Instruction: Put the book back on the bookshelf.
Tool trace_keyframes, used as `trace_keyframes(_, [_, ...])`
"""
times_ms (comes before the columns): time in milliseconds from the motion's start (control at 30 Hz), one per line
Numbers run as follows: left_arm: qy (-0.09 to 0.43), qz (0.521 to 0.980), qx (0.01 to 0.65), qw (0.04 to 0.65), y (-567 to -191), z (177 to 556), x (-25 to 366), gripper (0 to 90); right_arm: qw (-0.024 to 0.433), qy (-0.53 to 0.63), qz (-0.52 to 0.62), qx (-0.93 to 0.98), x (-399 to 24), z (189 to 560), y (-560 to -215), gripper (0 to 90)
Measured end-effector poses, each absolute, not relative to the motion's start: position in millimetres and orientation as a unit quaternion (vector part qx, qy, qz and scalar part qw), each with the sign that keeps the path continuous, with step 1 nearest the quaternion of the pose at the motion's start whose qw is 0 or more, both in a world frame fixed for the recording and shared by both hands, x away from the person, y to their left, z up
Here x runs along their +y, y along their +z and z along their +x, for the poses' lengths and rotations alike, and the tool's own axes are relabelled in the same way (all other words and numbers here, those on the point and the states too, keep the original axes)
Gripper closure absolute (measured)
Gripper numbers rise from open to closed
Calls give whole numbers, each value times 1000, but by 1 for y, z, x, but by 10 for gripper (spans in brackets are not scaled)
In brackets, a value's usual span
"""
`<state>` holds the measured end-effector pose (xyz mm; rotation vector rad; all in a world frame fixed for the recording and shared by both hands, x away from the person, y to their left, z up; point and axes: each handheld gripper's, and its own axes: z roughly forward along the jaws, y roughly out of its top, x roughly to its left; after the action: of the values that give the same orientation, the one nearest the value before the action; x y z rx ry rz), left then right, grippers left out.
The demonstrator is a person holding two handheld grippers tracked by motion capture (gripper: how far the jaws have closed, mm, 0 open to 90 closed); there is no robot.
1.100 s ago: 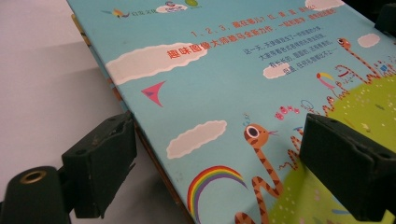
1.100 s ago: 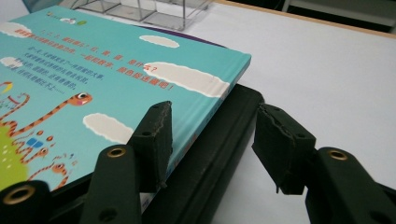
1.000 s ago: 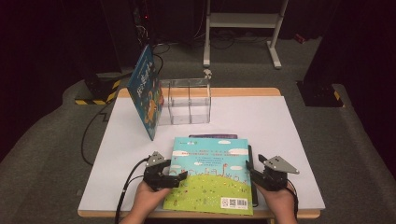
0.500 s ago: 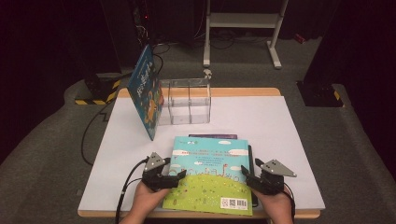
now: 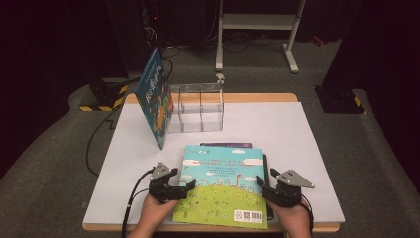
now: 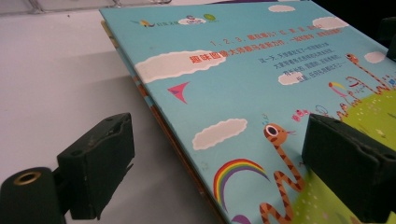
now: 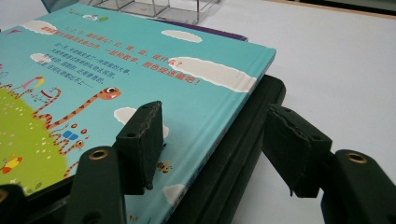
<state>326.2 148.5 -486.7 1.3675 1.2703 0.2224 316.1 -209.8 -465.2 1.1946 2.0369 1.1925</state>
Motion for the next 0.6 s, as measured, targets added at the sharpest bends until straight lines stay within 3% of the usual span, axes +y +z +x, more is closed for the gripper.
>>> trace_keyframes(400, [36,584,548,597,-491,332,144,55,246,438,444,742,-209,315,-466,384])
trace_keyframes(600, [40,598,546,585,-487,333,142,59,244,441,445,740,-210,316,-466,382])
